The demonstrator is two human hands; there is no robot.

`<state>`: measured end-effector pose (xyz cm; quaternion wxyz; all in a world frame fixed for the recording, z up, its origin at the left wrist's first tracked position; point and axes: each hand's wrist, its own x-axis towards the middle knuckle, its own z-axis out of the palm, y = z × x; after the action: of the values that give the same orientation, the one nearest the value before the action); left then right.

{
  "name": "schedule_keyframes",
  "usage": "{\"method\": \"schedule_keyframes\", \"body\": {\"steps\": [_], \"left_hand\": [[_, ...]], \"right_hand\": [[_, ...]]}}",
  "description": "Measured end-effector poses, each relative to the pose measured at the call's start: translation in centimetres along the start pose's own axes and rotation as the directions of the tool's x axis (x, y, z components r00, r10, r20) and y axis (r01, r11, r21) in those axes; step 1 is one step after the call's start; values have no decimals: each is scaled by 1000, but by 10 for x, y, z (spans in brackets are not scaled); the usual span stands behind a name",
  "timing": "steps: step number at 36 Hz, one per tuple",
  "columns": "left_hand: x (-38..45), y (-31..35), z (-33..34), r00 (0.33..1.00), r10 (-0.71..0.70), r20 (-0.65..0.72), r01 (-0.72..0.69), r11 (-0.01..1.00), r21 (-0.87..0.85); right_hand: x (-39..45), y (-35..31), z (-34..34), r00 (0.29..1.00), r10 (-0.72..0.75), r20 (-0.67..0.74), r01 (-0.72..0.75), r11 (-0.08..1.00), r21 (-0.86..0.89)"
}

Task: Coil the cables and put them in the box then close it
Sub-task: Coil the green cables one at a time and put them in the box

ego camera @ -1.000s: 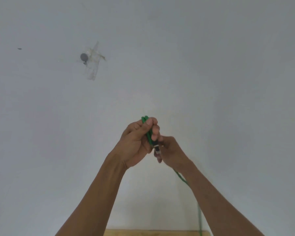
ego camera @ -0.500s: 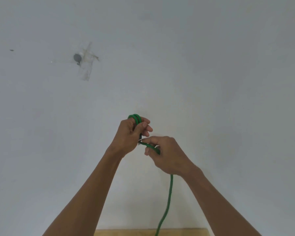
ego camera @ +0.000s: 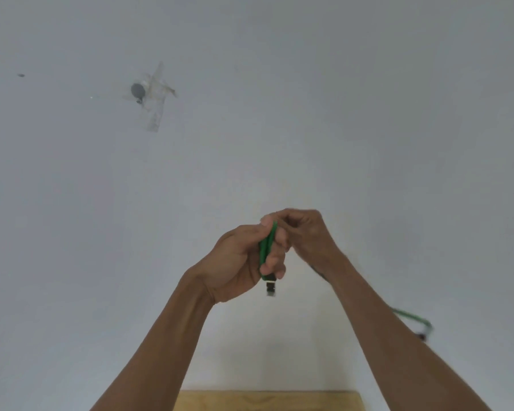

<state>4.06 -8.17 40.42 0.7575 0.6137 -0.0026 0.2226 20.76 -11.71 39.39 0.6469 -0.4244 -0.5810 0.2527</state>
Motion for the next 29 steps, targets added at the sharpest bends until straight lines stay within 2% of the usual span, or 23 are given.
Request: {"method": "schedule_keyframes", "body": {"steps": [2, 4, 6, 8, 11, 16, 20, 22, 24, 27, 29], "left_hand": [[7, 2, 2, 997, 72, -10, -73, 997, -24], [14, 7, 0, 988, 142, -57, -145, 989, -44], [21, 13, -6, 976, 187, -112, -191, 981, -22], [27, 19, -14, 966, 210, -149, -205, 978, 48], [34, 21, -25, 945, 255, -202, -221, 959, 177], [42, 14, -40, 900, 312, -305, -198, 915, 352], [36, 9, -49, 900, 299, -318, -132, 881, 455], [29, 8, -51, 912, 286, -295, -57, 799, 599], [20, 5, -51, 934, 229, -273, 24, 723, 690], [7, -1, -45, 970, 64, -236, 105, 763, 637], [2, -4, -37, 974, -55, -220, 169, 821, 545]], "right_hand": [[-10, 11, 9, 997, 70, 37, -71, 997, 38], [-21, 23, 18, 992, 123, -6, -123, 990, -64], [-32, 29, 26, 992, 115, -43, -121, 981, -153], [-38, 33, 30, 993, 66, -96, -83, 978, -192], [-41, 37, 35, 988, 75, -135, -105, 968, -227], [-51, 34, 45, 990, 113, -84, -129, 968, -217], [-49, 28, 42, 994, 52, -92, -84, 912, -401], [-45, 21, 33, 995, -16, -95, -33, 872, -489], [-38, 10, 24, 996, -81, -39, 46, 834, -550], [-23, -14, 11, 992, -103, 68, 123, 768, -629], [-12, -24, 3, 993, -83, 86, 118, 796, -593]]}}
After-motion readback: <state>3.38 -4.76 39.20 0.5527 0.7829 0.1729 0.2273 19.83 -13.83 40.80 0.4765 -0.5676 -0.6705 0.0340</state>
